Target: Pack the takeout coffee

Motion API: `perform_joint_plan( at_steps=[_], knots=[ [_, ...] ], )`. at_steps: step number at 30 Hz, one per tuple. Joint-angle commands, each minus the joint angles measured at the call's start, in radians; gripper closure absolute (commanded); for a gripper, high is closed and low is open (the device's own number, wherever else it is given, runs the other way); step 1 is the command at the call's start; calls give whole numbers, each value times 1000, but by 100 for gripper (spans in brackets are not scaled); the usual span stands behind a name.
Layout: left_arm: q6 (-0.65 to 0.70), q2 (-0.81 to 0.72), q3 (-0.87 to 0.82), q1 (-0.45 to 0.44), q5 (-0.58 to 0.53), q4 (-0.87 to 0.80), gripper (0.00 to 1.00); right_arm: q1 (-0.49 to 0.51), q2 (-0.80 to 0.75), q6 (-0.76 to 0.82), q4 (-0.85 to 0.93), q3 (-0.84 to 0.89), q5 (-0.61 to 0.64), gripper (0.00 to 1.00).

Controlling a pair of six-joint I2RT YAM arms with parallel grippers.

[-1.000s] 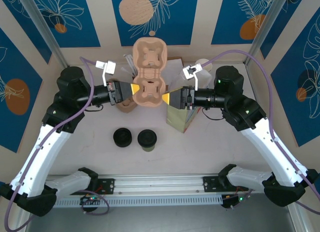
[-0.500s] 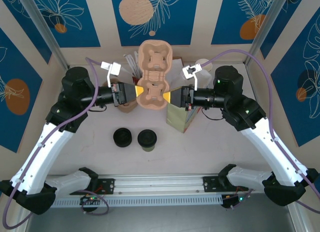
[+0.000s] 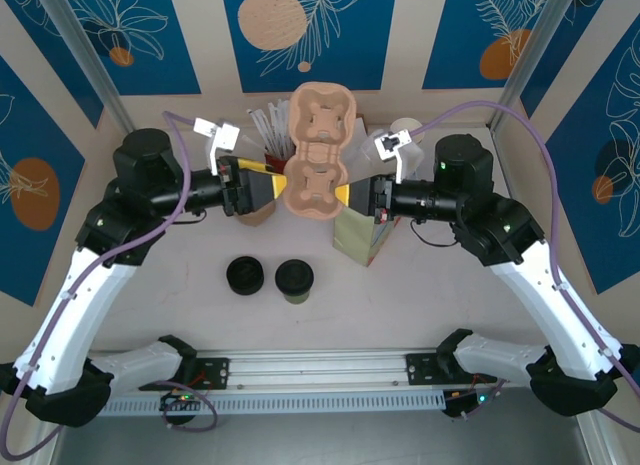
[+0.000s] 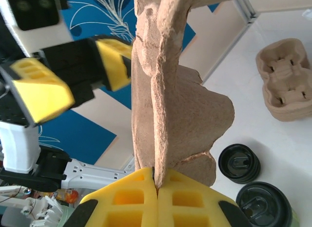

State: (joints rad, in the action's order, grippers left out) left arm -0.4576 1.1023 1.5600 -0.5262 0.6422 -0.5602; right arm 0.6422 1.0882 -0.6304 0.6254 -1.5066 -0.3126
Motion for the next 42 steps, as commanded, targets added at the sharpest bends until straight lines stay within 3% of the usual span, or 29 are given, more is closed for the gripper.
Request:
perform_joint_plan(
  at_steps=[1, 10, 23, 32, 42],
  knots=[
    [138, 10, 76, -12, -34, -76, 33, 0, -13, 8, 96, -46, 44, 100],
    [351, 33, 175, -12, -48, -150, 31, 18, 20, -43, 199, -57, 24, 100],
    [668, 99, 228, -32, -29, -317, 30, 149, 101, -54, 245, -76, 51, 100],
    [882, 107, 184, -81, -96, -437, 24, 224, 153, -35, 280, -119, 61, 100],
    [983, 102, 108, -124, -206, -480, 27, 259, 182, -22, 280, -125, 53, 100]
  ],
)
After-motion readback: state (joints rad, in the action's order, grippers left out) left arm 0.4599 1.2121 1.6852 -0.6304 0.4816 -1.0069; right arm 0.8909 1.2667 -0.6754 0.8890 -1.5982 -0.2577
